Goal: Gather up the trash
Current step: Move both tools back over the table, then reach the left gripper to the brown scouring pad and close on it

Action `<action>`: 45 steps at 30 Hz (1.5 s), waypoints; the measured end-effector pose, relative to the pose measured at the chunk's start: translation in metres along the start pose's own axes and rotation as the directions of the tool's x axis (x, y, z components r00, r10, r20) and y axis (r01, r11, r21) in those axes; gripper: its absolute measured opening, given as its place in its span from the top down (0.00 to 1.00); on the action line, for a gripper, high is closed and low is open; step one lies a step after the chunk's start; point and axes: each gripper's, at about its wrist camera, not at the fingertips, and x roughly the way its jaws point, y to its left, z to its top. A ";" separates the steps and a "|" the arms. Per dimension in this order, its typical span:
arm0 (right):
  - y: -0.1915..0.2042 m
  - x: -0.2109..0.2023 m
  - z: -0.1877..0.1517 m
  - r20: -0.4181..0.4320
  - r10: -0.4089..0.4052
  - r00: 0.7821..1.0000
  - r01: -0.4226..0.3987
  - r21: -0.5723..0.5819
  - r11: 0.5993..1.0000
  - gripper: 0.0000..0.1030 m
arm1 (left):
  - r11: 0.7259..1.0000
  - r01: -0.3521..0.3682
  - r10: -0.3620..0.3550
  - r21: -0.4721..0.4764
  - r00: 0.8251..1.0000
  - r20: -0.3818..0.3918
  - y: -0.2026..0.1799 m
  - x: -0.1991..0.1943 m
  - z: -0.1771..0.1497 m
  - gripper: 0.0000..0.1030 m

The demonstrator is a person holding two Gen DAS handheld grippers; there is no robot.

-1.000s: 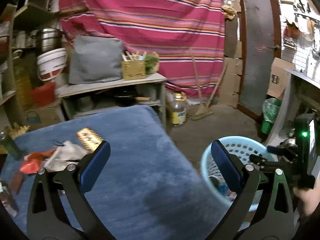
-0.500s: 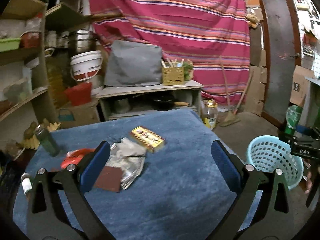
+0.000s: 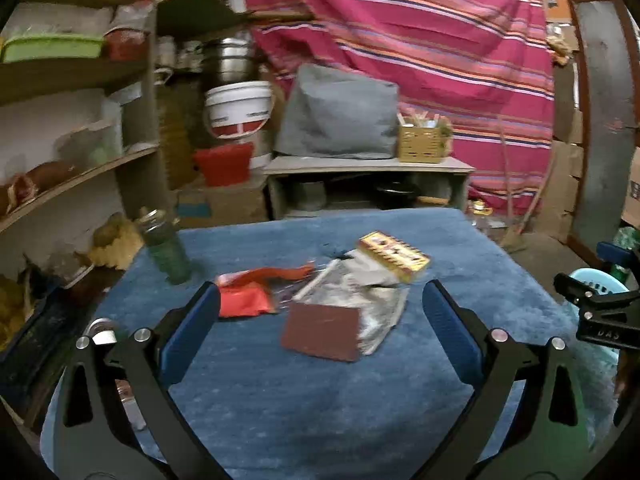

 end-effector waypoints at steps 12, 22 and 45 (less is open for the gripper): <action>0.047 0.031 0.014 -0.024 0.079 0.997 -0.077 0.053 0.996 0.07 | 0.989 -0.114 0.111 -0.096 0.993 -0.038 0.078 0.013 -0.010 0.05; 0.070 0.052 0.021 -0.047 0.110 0.993 -0.106 0.085 0.991 0.07 | 0.975 -0.195 0.187 -0.110 0.979 -0.079 0.123 0.028 -0.020 0.05; 0.088 0.091 0.023 -0.120 0.157 0.980 -0.140 0.141 0.980 0.07 | 0.976 -0.158 0.114 -0.151 0.957 -0.265 0.129 0.119 -0.034 0.05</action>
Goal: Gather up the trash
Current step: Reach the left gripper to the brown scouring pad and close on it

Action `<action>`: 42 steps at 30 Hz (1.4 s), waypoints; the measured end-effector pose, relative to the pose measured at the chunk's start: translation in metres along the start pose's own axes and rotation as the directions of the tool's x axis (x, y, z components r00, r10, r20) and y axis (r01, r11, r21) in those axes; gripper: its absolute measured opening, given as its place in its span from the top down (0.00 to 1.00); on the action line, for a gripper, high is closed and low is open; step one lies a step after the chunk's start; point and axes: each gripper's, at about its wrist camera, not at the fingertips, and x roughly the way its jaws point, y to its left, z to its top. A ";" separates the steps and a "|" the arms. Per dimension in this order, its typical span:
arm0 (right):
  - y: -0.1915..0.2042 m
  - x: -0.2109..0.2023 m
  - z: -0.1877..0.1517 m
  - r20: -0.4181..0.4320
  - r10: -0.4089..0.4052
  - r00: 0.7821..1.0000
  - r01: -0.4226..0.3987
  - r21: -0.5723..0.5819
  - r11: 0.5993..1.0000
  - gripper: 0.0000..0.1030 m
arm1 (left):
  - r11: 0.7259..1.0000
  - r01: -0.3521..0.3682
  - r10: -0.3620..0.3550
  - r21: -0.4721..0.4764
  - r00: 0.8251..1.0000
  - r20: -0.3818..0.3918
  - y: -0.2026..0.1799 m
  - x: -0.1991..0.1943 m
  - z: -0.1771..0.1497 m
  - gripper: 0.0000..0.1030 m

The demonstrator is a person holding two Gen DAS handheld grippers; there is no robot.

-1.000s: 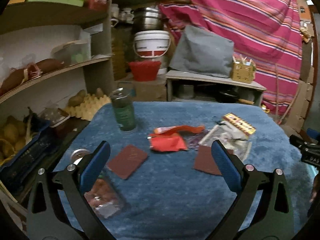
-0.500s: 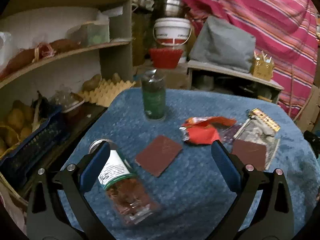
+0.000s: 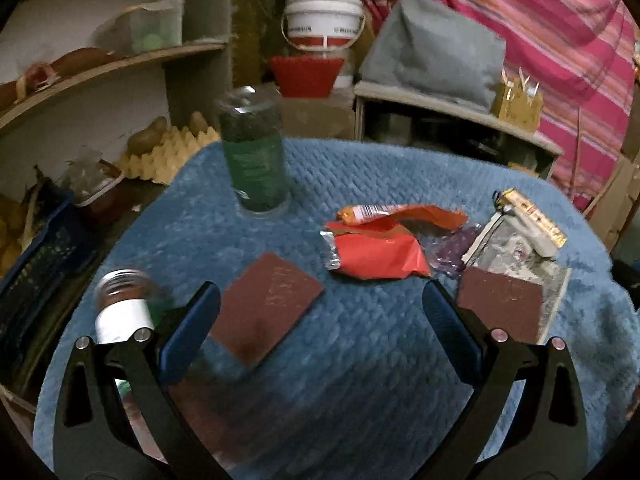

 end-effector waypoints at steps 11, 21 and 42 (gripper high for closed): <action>-0.001 0.015 -0.005 -0.039 -0.013 0.999 0.013 -0.011 1.000 0.07 | 0.998 -0.012 0.006 -0.068 0.995 -0.095 0.016 0.047 0.009 0.05; -0.001 0.021 -0.005 -0.053 -0.023 0.998 0.022 -0.022 1.000 0.07 | 0.999 -0.043 0.044 0.010 0.985 -0.168 0.016 0.063 0.007 0.05; -0.008 0.017 -0.002 -0.032 -0.016 0.999 0.016 0.001 1.000 0.07 | 0.998 0.056 -0.056 -0.009 0.983 -0.175 0.021 0.051 0.002 0.20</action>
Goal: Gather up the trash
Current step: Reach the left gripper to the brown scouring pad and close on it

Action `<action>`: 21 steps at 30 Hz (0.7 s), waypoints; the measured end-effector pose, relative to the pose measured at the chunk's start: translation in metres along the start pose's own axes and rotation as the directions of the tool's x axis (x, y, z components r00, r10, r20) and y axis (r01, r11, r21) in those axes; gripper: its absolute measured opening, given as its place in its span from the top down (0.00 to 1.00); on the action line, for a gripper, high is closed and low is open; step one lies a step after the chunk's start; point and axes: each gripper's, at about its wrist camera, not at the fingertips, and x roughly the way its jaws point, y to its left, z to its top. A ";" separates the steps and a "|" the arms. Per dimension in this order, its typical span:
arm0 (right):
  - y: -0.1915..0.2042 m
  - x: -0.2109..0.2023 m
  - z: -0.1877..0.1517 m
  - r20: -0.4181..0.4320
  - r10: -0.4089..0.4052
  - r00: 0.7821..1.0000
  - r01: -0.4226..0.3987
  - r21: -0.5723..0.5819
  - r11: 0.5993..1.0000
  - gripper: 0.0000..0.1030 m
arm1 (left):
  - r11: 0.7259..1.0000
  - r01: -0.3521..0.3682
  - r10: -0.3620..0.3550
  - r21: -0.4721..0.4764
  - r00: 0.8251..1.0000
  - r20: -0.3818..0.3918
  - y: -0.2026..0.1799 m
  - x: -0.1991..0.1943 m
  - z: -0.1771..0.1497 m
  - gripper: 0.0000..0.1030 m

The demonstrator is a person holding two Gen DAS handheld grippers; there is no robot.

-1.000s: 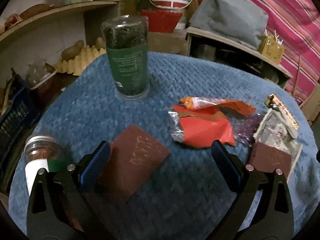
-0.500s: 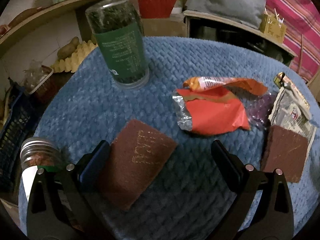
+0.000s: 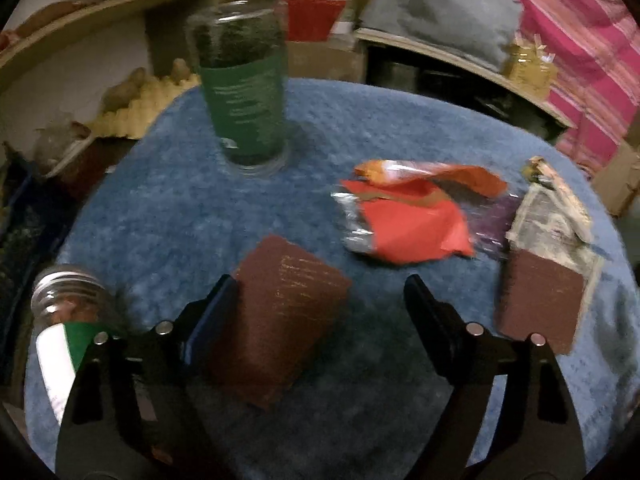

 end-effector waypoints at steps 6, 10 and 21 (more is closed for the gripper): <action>0.000 -0.002 0.001 0.004 0.007 1.000 -0.007 0.003 1.000 0.07 | 0.999 -0.039 0.039 0.035 0.999 0.002 -0.008 0.000 -0.003 0.21; 0.000 -0.003 0.001 0.008 0.009 1.000 -0.009 0.003 1.000 0.07 | 0.997 -0.068 0.068 0.039 0.998 -0.002 -0.009 0.004 -0.002 0.21; 0.000 -0.005 -0.001 0.000 0.015 1.000 -0.015 -0.008 1.000 0.07 | 0.976 -0.208 0.211 0.057 0.977 -0.043 -0.009 0.022 0.004 0.16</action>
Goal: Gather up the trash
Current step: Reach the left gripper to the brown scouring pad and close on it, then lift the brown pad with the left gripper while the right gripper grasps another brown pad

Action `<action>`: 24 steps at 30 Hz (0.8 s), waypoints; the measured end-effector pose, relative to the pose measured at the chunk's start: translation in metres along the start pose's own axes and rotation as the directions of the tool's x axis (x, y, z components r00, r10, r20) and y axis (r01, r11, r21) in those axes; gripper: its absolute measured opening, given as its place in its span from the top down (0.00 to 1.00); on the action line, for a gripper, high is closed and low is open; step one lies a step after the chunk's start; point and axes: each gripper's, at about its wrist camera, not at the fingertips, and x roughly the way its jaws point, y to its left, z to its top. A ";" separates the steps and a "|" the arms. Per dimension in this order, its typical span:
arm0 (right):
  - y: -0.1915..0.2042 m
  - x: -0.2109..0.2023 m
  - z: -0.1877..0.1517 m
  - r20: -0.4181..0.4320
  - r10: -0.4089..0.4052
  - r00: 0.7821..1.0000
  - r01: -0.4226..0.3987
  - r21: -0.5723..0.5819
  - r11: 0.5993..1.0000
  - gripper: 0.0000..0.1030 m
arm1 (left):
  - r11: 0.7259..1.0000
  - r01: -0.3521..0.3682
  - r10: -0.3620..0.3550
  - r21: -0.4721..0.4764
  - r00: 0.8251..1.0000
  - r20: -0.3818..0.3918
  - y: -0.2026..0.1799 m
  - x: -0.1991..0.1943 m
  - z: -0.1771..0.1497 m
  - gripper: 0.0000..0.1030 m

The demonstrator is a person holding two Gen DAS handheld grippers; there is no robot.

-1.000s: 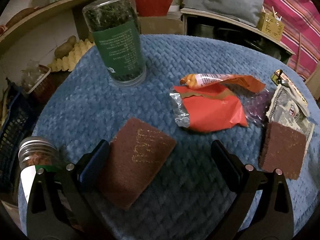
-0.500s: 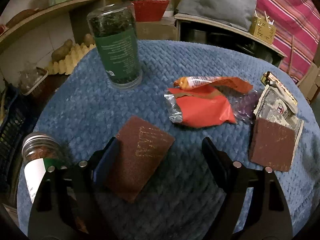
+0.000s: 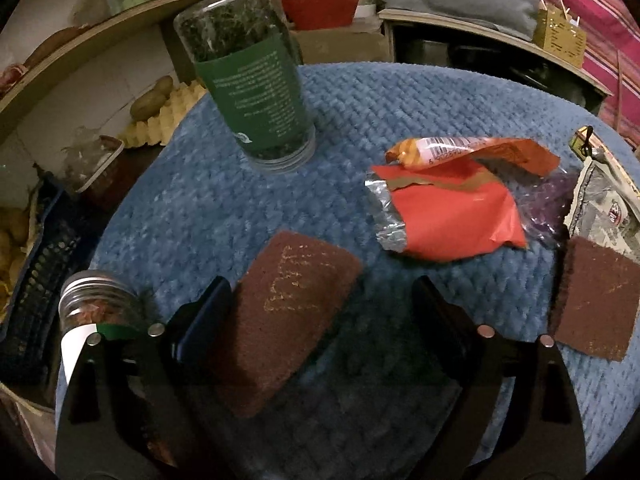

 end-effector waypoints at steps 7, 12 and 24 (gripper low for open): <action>0.001 0.000 0.001 0.004 0.008 1.000 -0.008 0.008 1.000 0.07 | 0.993 0.048 -0.046 -0.112 0.999 0.020 0.029 -0.007 -0.001 0.50; 0.015 0.001 -0.001 0.002 0.020 1.000 -0.020 -0.012 1.000 0.07 | 0.989 0.077 -0.073 -0.124 0.997 0.037 0.036 -0.012 -0.002 0.59; 0.089 0.011 -0.017 -0.026 0.036 0.999 -0.040 -0.169 0.985 0.07 | 0.975 0.201 -0.187 -0.091 0.972 0.139 0.035 -0.047 -0.006 0.88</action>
